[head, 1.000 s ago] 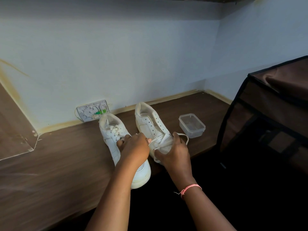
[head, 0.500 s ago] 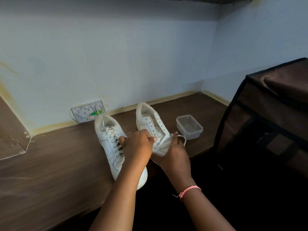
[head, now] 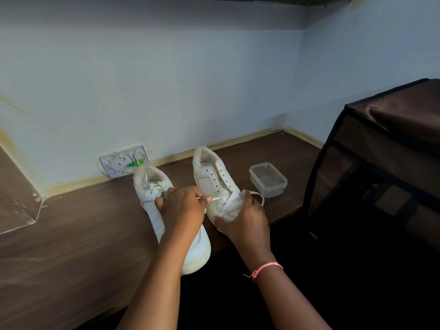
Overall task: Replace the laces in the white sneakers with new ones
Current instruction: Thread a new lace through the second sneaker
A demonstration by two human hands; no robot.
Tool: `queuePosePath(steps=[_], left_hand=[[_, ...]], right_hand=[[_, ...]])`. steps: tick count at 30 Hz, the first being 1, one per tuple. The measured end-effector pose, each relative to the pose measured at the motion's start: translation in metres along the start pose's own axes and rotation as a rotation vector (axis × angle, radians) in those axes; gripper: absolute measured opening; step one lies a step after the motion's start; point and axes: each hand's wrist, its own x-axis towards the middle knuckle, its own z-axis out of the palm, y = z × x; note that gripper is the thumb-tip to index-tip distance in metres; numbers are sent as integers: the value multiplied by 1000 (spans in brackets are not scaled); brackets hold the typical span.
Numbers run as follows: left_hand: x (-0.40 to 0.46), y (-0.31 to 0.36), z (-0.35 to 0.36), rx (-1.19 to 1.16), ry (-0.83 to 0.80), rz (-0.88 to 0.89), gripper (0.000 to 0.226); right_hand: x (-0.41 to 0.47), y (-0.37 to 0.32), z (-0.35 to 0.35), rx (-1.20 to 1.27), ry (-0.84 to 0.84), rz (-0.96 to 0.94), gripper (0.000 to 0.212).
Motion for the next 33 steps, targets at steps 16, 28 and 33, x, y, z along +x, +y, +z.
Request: queuePosePath(steps=[16,28,33], left_hand=[[-4,9,14,76,34,72,21],[0,11,21,-40,-39,67,21],[1,11,22,-39,-15,70,19]], right_hand=[[40,29,-49,334,19,77,17],[28,0,-23,32,83,-109,42],[34,6,-15,10,144,-164,7]])
